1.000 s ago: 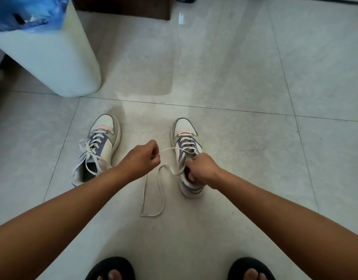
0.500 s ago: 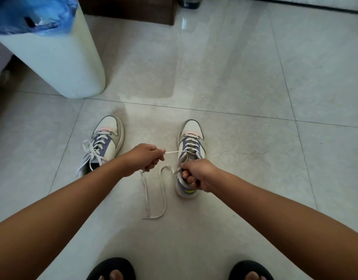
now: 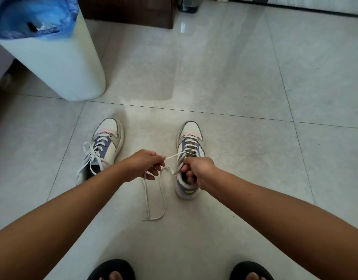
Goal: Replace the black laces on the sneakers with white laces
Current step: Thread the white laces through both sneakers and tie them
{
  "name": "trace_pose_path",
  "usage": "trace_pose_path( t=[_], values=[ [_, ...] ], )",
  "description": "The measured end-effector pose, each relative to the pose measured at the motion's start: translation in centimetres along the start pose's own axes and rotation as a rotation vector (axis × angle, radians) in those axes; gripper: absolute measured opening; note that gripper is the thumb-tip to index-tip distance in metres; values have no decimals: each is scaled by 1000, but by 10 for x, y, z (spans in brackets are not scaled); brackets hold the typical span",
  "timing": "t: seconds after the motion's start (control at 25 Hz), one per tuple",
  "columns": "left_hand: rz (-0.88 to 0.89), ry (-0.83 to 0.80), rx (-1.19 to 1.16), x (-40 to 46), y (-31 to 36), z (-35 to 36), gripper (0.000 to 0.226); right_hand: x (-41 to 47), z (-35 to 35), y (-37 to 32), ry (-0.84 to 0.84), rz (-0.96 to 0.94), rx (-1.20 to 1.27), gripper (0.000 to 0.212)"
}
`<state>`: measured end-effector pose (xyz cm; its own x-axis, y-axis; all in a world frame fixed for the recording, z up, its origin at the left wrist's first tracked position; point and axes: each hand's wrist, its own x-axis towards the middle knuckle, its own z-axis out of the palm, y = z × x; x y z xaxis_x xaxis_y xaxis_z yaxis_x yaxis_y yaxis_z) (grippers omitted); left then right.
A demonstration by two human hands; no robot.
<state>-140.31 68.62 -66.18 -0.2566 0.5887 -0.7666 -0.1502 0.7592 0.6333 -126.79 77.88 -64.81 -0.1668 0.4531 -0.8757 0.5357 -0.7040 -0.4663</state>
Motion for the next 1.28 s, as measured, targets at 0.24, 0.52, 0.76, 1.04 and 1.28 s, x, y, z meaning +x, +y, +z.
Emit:
trace_pose_path(
  t=[0.24,0.52,0.76,1.04,1.28],
  values=[
    [-20,40,-138,-1,4,-7,23,-14,-52,-20,-162,3,39,24],
    [42,-38,-332,-16,20,-32,25,-3,-164,-60,337,-269,-334,16],
    [107,-109,-298,-37,32,-24,26,-13,-24,-21,82,-1263,-1133,33],
    [100,-33,-182,-46,6,-33,29,6,-7,-48,234,-1321,-1096,16],
    [33,-36,-173,-51,-32,-53,35,16,-22,-57,146,-650,-302,21]
  ],
)
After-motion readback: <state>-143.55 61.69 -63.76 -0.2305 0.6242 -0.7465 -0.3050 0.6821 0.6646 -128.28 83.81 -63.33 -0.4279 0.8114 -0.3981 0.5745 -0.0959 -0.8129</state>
